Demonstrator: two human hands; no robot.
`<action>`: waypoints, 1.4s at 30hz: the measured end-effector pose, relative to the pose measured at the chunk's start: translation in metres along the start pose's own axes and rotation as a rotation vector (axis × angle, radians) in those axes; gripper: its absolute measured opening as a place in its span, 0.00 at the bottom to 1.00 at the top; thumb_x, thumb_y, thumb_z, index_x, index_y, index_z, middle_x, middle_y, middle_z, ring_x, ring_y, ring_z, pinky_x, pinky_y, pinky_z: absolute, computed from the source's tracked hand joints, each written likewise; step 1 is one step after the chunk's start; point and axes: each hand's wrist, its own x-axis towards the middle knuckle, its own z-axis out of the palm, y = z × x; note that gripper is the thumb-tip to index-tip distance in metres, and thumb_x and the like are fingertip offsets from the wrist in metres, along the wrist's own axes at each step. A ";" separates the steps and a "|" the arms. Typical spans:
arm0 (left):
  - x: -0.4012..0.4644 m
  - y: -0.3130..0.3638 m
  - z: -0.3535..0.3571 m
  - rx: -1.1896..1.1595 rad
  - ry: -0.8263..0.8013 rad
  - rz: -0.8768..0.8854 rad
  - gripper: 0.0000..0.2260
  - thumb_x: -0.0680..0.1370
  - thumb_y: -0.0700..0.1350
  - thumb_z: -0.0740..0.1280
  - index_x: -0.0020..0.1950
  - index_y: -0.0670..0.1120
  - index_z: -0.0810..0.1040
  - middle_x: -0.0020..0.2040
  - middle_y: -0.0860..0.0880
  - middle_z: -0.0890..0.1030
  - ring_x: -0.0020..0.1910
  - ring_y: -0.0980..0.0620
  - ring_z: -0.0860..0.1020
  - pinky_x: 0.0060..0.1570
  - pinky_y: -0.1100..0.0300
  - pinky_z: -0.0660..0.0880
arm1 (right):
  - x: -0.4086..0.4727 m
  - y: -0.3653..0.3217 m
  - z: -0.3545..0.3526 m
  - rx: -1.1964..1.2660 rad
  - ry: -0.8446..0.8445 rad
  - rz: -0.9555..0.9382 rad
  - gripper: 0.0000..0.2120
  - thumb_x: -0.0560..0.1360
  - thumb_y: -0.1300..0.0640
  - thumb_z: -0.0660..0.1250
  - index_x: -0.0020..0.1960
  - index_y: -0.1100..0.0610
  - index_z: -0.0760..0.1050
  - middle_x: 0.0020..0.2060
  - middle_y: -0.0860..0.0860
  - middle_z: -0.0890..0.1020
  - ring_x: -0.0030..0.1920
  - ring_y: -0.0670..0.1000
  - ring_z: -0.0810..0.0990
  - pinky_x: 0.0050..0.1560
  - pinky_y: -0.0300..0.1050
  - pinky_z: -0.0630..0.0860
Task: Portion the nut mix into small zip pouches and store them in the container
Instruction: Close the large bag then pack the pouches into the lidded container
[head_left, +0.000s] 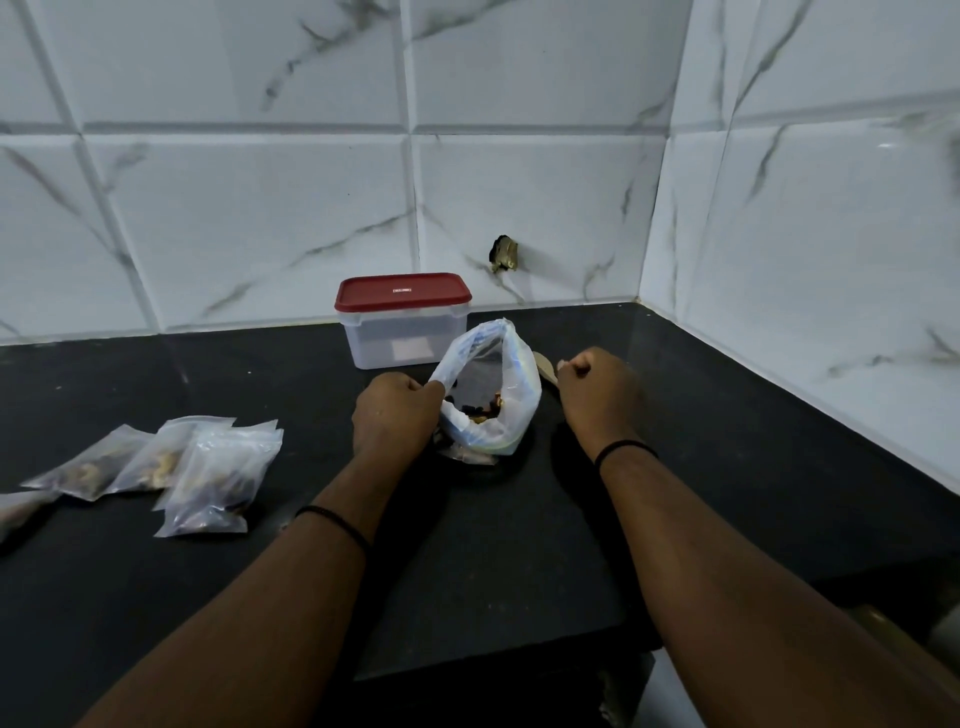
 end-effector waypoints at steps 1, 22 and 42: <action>0.000 0.000 -0.002 0.009 0.000 0.009 0.08 0.78 0.46 0.67 0.41 0.45 0.81 0.36 0.47 0.83 0.33 0.52 0.81 0.32 0.58 0.76 | -0.002 -0.003 0.000 0.029 -0.009 -0.001 0.13 0.78 0.48 0.64 0.39 0.54 0.76 0.36 0.49 0.80 0.39 0.52 0.79 0.40 0.45 0.73; -0.006 -0.002 -0.032 -0.609 -0.296 -0.309 0.09 0.78 0.38 0.67 0.55 0.34 0.80 0.49 0.35 0.83 0.44 0.39 0.82 0.47 0.46 0.82 | -0.038 -0.034 -0.029 1.021 -0.736 0.533 0.06 0.76 0.65 0.71 0.51 0.66 0.76 0.37 0.58 0.82 0.32 0.50 0.81 0.31 0.39 0.81; 0.002 0.006 -0.042 -1.012 -0.558 -0.205 0.04 0.78 0.38 0.65 0.51 0.38 0.78 0.34 0.47 0.82 0.24 0.59 0.76 0.16 0.71 0.58 | -0.035 -0.044 -0.025 0.899 -0.749 0.592 0.12 0.79 0.50 0.66 0.46 0.59 0.75 0.24 0.50 0.77 0.21 0.45 0.75 0.17 0.34 0.66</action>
